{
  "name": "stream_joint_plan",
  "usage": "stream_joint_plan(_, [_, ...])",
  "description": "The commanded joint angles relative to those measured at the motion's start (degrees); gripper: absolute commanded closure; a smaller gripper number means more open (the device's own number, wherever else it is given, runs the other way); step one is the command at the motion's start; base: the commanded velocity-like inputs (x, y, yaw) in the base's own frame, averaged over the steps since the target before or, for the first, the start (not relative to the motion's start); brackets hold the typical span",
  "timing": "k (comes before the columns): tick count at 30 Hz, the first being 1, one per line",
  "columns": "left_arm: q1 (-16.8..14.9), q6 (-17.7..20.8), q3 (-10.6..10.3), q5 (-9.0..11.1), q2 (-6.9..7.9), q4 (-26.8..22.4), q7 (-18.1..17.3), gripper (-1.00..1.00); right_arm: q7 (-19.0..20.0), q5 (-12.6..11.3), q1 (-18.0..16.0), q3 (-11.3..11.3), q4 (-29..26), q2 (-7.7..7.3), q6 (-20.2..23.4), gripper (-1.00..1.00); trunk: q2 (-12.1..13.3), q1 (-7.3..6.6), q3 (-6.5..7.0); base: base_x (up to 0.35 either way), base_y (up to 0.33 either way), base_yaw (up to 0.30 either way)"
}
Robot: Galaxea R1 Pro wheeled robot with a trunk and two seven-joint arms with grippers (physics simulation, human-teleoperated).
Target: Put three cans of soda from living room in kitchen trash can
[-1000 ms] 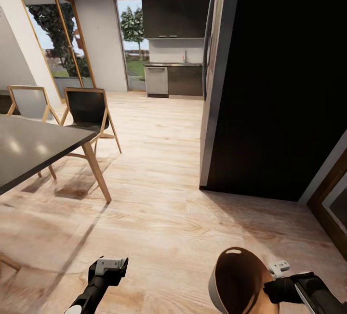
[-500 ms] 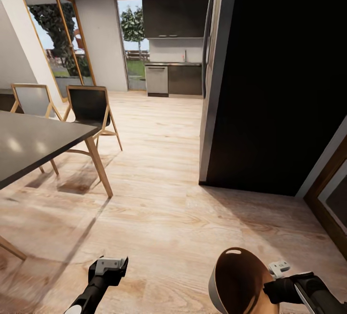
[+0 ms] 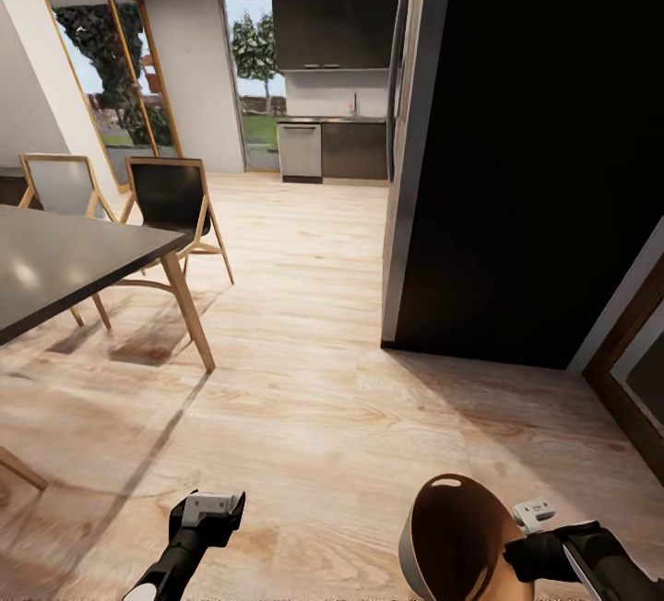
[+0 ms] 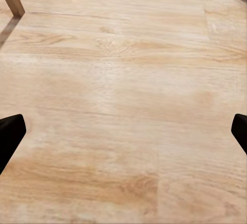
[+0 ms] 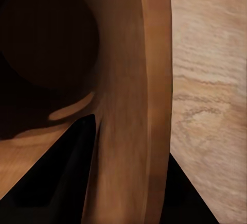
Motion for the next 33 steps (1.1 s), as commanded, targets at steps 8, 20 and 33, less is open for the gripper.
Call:
stream_joint_plan(8, [0.03, -0.35, 0.00, 0.04, 0.00, -0.14, 0.00, -1.00, -0.05, -0.77, -0.03, 0.00, -0.04, 0.01, 0.18, 1.00, -0.82, 0.44, -0.36, 0.000, 0.000, 0.000])
stream_joint_plan(20, [0.03, -0.44, 0.00, 0.06, 0.00, -0.13, 0.00, -1.00, -0.13, -0.77, -0.03, 0.08, -0.04, 0.10, 0.18, 1.00, -0.82, 0.44, -0.36, 0.000, 0.000, 0.103])
stream_joint_plan(33, [0.03, -0.44, 0.00, 0.06, 0.00, -0.18, 0.00, -1.00, -0.22, -0.66, -0.03, 0.13, -0.04, 0.10, 0.18, 1.00, -0.82, 0.44, -0.36, 0.000, 0.000, 0.242])
